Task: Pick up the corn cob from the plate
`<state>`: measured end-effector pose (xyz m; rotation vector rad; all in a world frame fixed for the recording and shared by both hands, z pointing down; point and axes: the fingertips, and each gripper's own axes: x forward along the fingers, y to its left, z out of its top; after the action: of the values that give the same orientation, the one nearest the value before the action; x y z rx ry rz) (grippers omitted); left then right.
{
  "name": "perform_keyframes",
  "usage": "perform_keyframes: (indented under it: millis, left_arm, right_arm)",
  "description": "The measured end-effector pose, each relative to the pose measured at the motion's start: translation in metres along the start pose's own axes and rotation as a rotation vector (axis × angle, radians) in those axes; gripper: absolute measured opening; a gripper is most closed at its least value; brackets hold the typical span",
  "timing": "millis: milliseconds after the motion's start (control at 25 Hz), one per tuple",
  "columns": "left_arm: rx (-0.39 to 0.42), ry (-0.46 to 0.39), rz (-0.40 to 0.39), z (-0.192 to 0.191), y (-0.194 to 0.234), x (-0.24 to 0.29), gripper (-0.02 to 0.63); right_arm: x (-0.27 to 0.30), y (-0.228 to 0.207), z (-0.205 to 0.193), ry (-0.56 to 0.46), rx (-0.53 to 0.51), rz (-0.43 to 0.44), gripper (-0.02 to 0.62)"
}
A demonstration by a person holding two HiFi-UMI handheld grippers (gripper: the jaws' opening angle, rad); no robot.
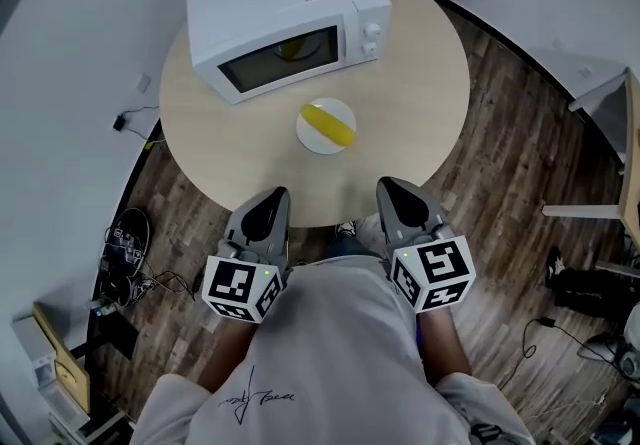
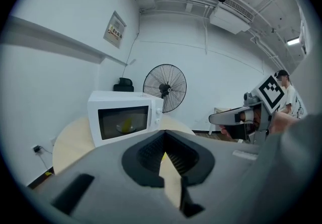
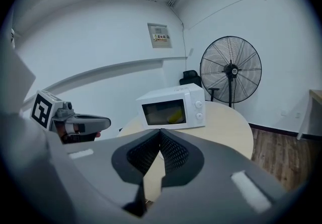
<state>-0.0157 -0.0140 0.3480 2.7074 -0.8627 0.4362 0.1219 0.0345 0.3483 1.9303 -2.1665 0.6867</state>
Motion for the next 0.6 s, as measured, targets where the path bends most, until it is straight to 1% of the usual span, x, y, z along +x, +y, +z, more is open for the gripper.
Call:
perform_keyframes:
  millis: [160,280,440,600]
  left_arm:
    - [-0.015,-0.011,0.032,0.003,-0.001,0.012,-0.003]
    - [-0.022,-0.02,0.063,0.006,0.003,0.015,-0.003]
    - [-0.044,-0.029,0.103,0.006,0.011,0.017,-0.003]
    - [-0.056,-0.036,0.133,0.006,0.019,0.019,-0.003]
  right_arm:
    - [0.013,-0.013,0.007,0.001,-0.009,0.037,0.012]
    - [0.024,-0.015,0.009,0.013,-0.002,0.082,0.014]
    - [0.039,-0.013,0.014,0.023,-0.026,0.129,0.014]
    - [0.053,-0.016,0.016,0.04,-0.061,0.148,0.014]
